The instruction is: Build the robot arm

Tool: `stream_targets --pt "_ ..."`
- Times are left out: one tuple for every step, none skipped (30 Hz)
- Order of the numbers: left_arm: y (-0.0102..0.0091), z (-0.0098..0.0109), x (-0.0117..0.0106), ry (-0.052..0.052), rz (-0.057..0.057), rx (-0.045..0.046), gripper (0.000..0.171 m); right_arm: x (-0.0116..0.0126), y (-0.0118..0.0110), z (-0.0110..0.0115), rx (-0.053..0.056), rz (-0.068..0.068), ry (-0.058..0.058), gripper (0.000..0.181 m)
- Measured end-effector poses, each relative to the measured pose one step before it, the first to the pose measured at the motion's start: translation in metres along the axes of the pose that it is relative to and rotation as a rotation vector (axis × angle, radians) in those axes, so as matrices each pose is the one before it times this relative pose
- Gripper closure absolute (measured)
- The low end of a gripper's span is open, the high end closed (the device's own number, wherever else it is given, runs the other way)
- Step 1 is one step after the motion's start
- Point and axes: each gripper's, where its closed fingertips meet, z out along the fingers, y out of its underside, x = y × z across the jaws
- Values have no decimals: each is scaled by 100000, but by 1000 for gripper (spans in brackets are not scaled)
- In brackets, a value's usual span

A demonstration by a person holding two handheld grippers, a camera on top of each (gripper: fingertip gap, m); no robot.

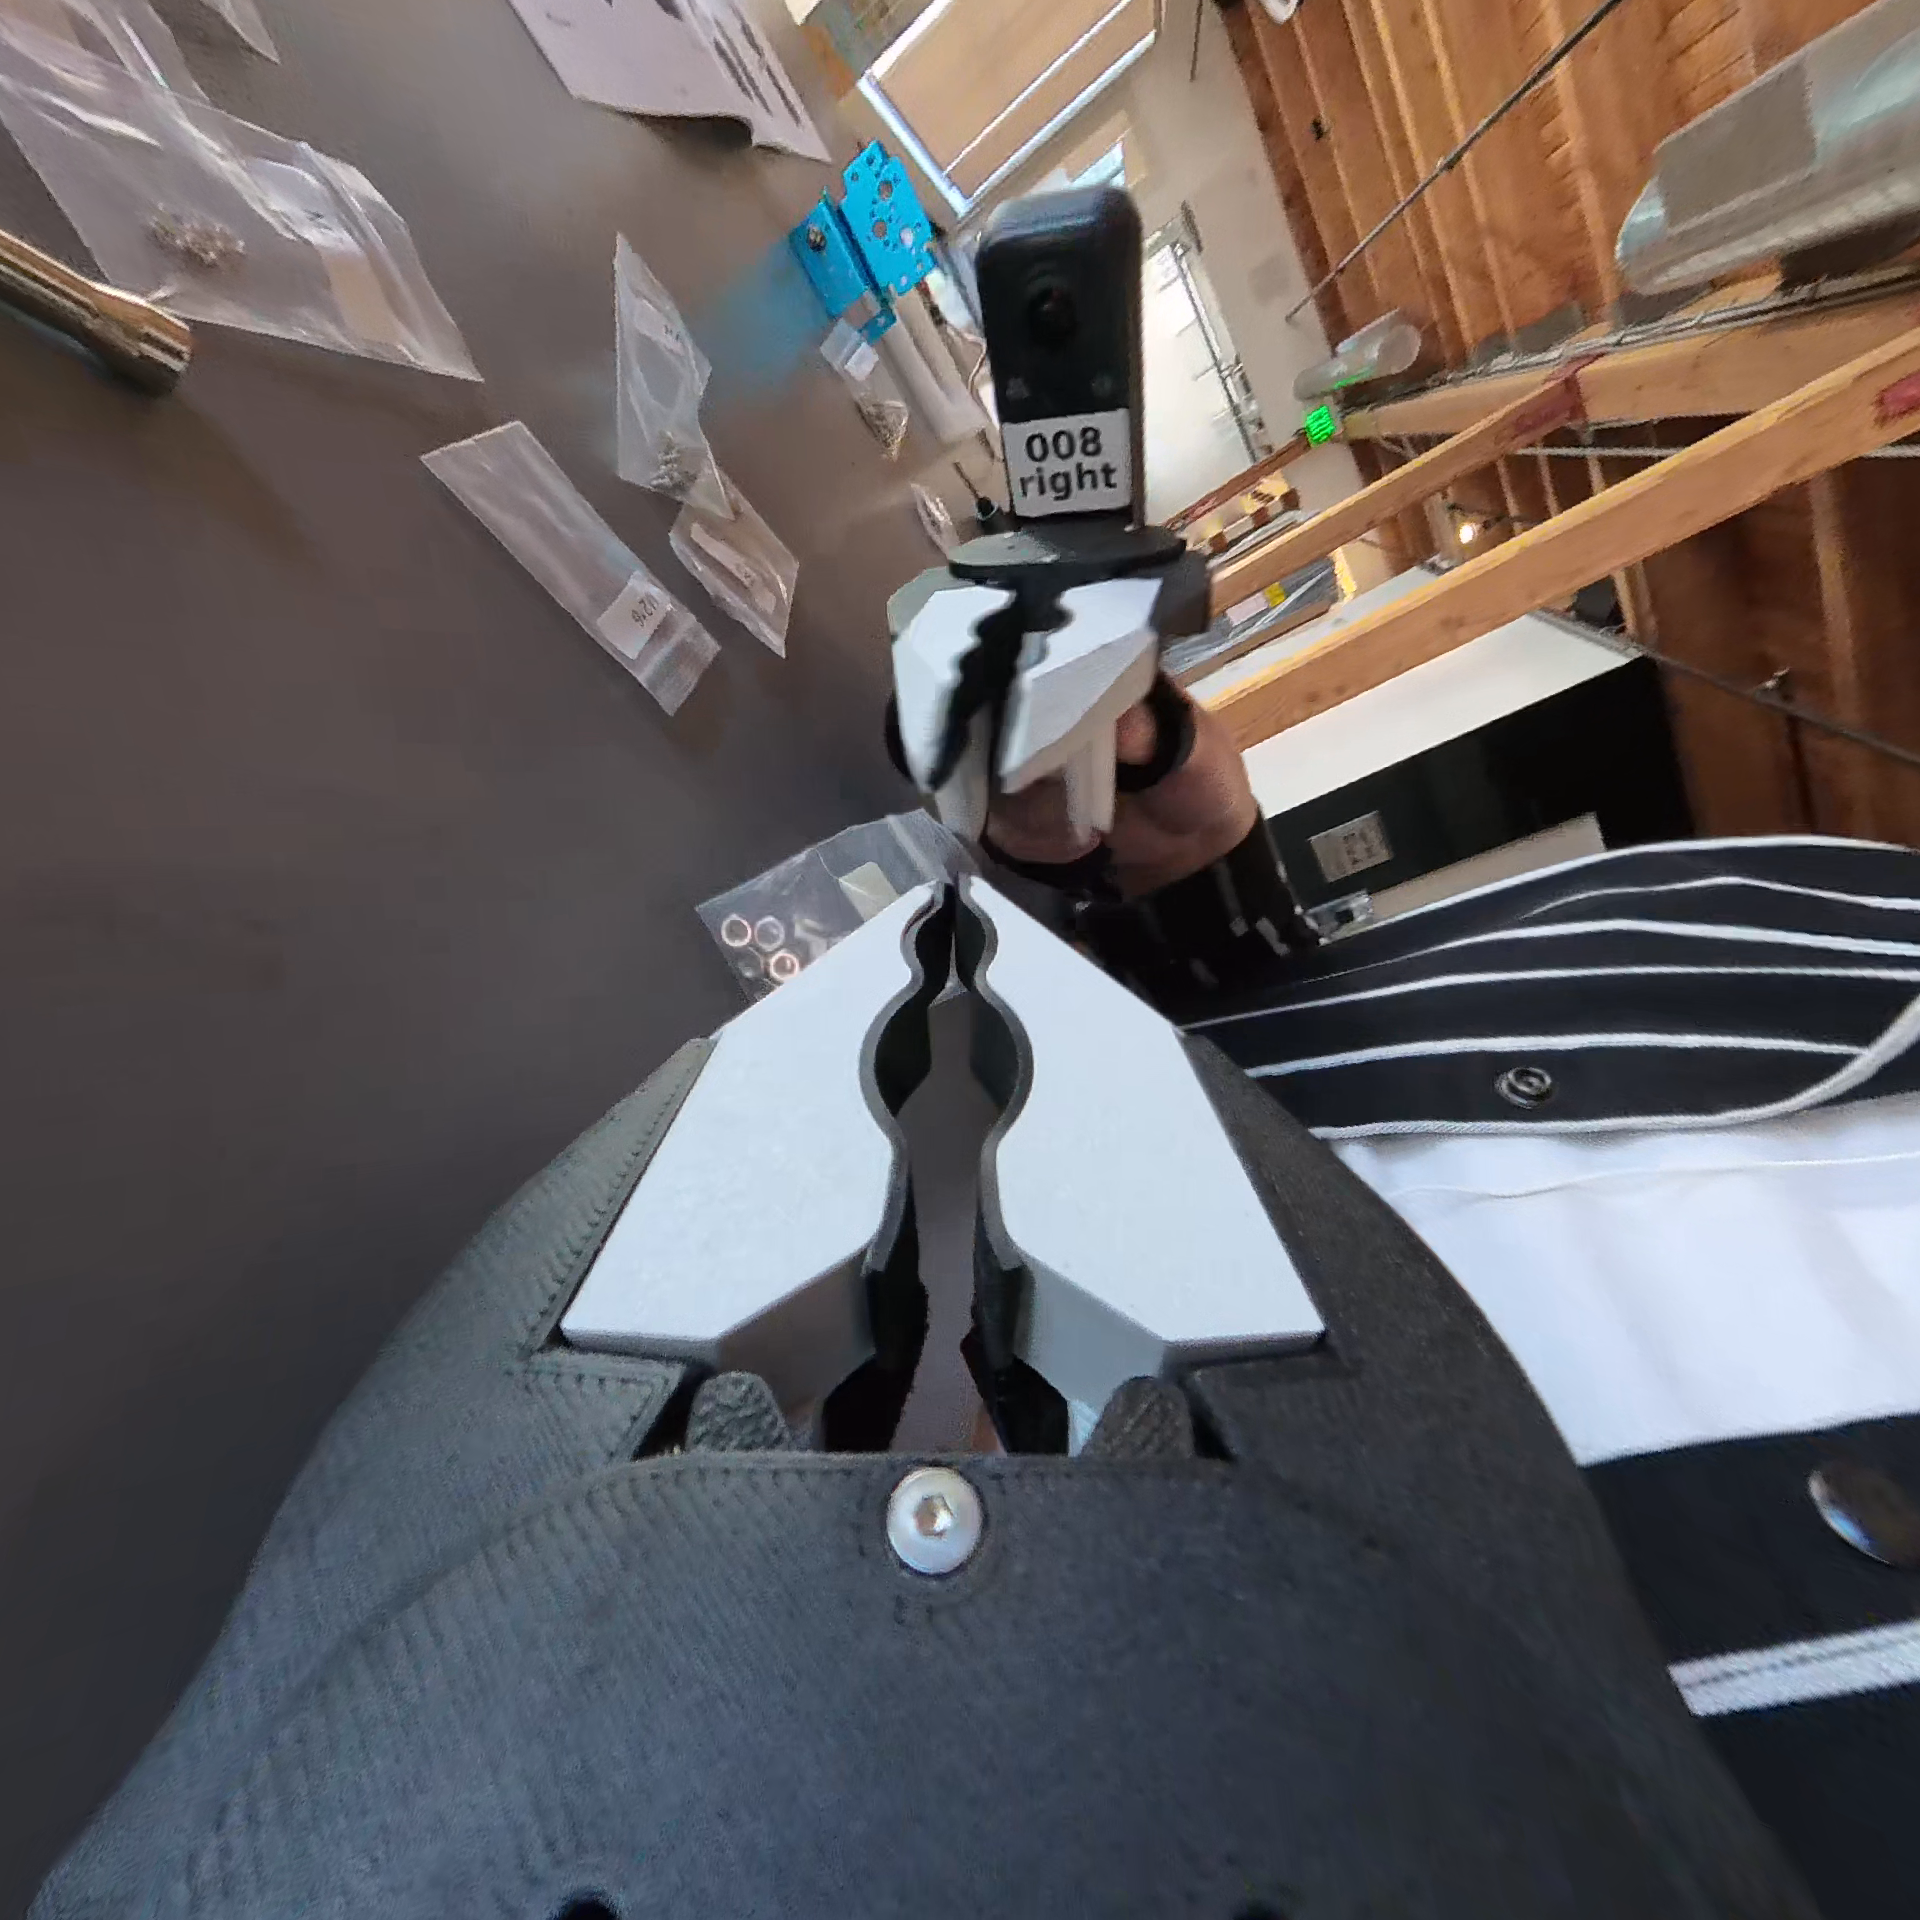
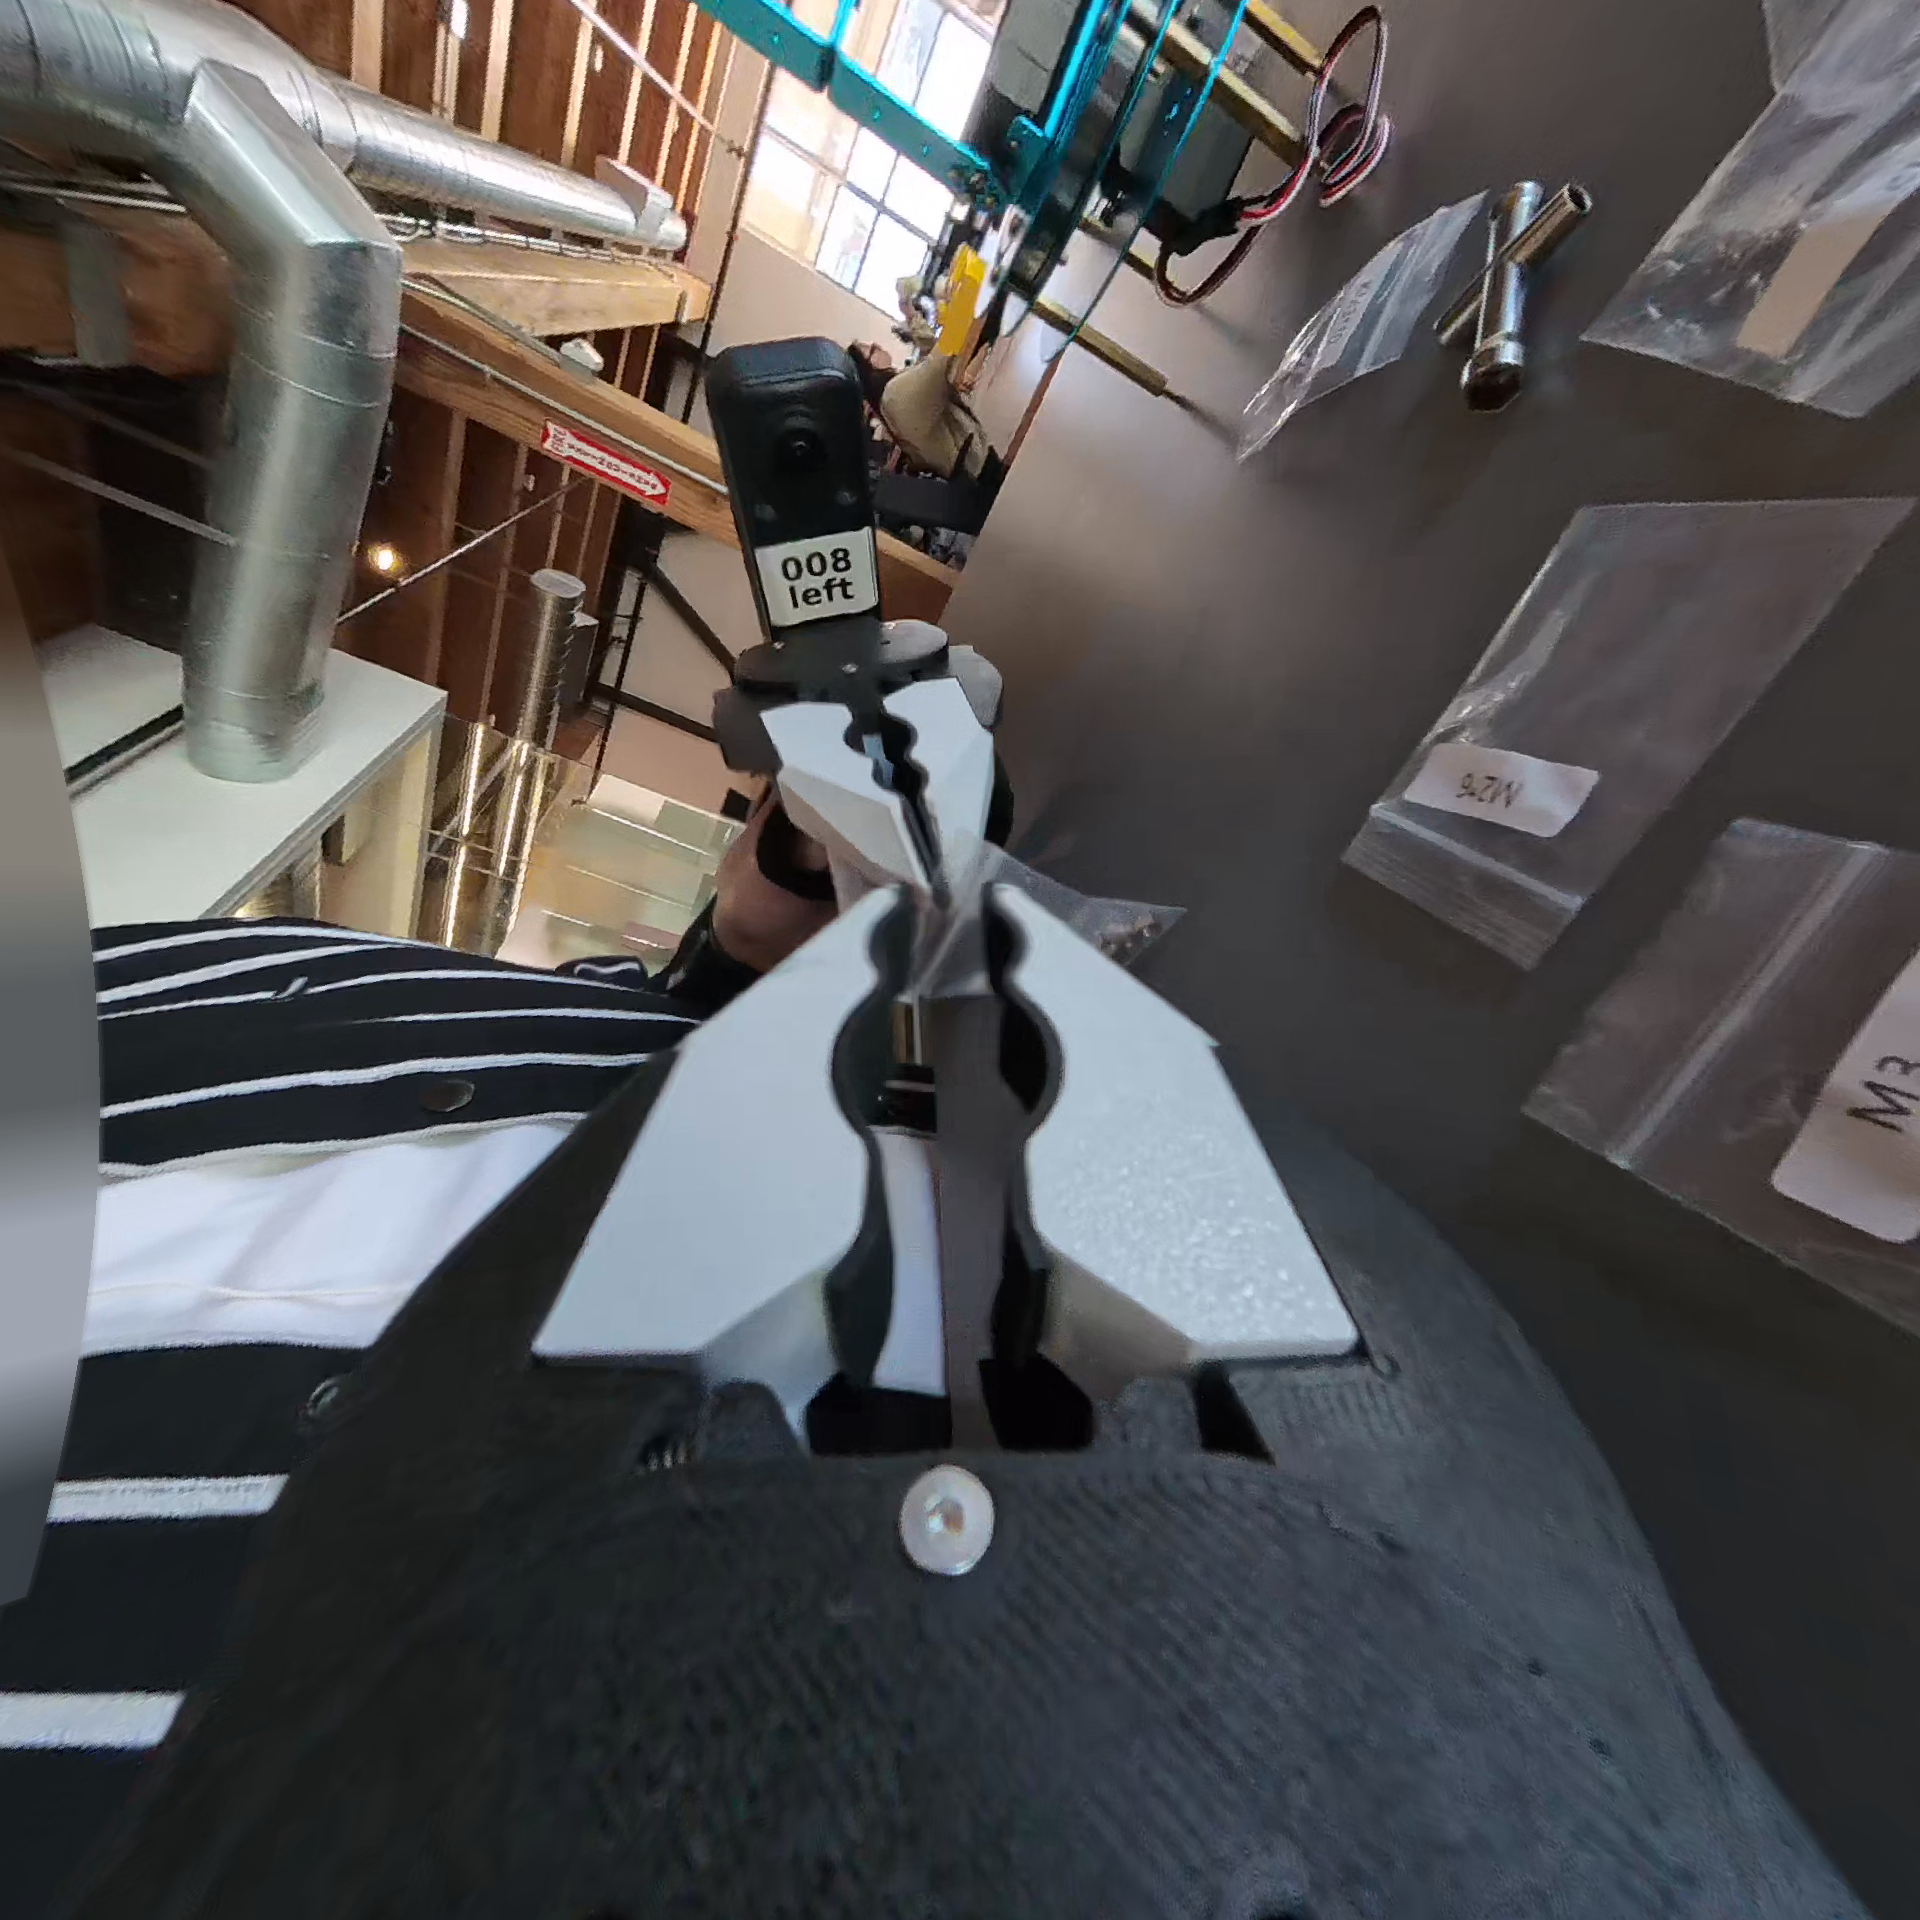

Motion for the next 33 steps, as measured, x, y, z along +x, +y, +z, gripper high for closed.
stream_targets --pt "122 327 1 -414 617 -937 171 -78 84 214 -412 24 1051 160" --pt "52 318 48 197 29 -314 171 -85 291 276 -1903 -270 954 157" --pt "-5 308 18 384 -366 37 171 -17 349 287 -1989 -669 1243 154" --pt "24 285 17 557 -528 -150 171 182 386 247 -2234 -630 2192 152" --pt "32 265 -1 409 -583 -325 171 404 372 130 -2316 -497 3304 152" --pt "39 205 -106 -514 -328 -308 171 433 228 16 -1403 -540 3267 151" --pt "90 149 -214 -1406 541 -713 171 219 37 -101 -254 -320 1905 152" --pt "69 94 -160 -1296 747 -681 171 22 50 -145 -466 -493 438 158" --pt "49 73 -103 -1011 731 -599 171 -136 93 -150 -751 -185 -921 168" --pt "13 59 -17 -398 456 -505 171 45 99 -117 -750 278 -133 170" --pt "-3 54 -10 -103 207 -404 171 -4 67 -88 -446 357 -724 173" --pt "-15 53 0 214 -47 -172 171 11 -6 -78 37 468 -800 174" --pt "-30 45 51 553 -260 1 171 -15 -4 -81 105 332 -1012 174" --pt "-17 44 62 664 -244 10 171 -17 0 -64 130 567 -1085 174" --pt "-4 24 41 461 -160 -23 171 -17 15 -41 95 429 -976 174" --pt "-2 25 18 176 -49 -37 171 5 23 -40 85 420 -788 175" --pt "23 24 33 243 37 -84 171 -31 37 -20 -56 477 -973 175" --pt "19 21 20 88 32 -96 171 16 32 -24 -146 785 -611 175" --pt "-3 32 -18 -180 45 62 171 36 5 -23 44 678 -298 175" --pt "38 20 -43 -238 -16 -215 171 52 61 10 -476 250 -11 175" --pt "31 6 -26 -244 104 -78 171 62 47 -6 -373 129 291 174" --pt "-9 -19 3 55 -3 237 171 10 -13 7 -61 -133 199 174" --pt "-73 -45 64 588 -286 592 171 103 89 49 -677 -625 823 174" --pt "-75 -23 35 507 -532 546 171 139 90 73 -583 -662 1073 174" --pt "1 28 -15 243 -382 18 171 -4 39 86 -326 -99 -41 174" --pt "3 45 35 380 -200 52 171 -129 -31 63 144 731 -1050 174" --pt "-85 2 9 78 -94 603 171 -18 -57 18 390 705 -613 175" --pt "-62 -23 4 26 74 503 171 24 -42 -20 235 277 -274 178" --pt "-51 -30 61 431 -61 306 171 -61 14 -14 -70 -255 -566 181" --pt "-32 -41 31 309 -94 287 171 67 -35 -35 208 -707 658 181" --pt "-45 -57 50 314 -4 599 171 -45 -73 -27 410 -748 283 181" --pt "-84 -45 117 654 86 918 171 -152 -121 14 714 -325 -333 181" --pt "-76 -52 77 185 8 640 171 -68 -70 30 393 -179 188 181"
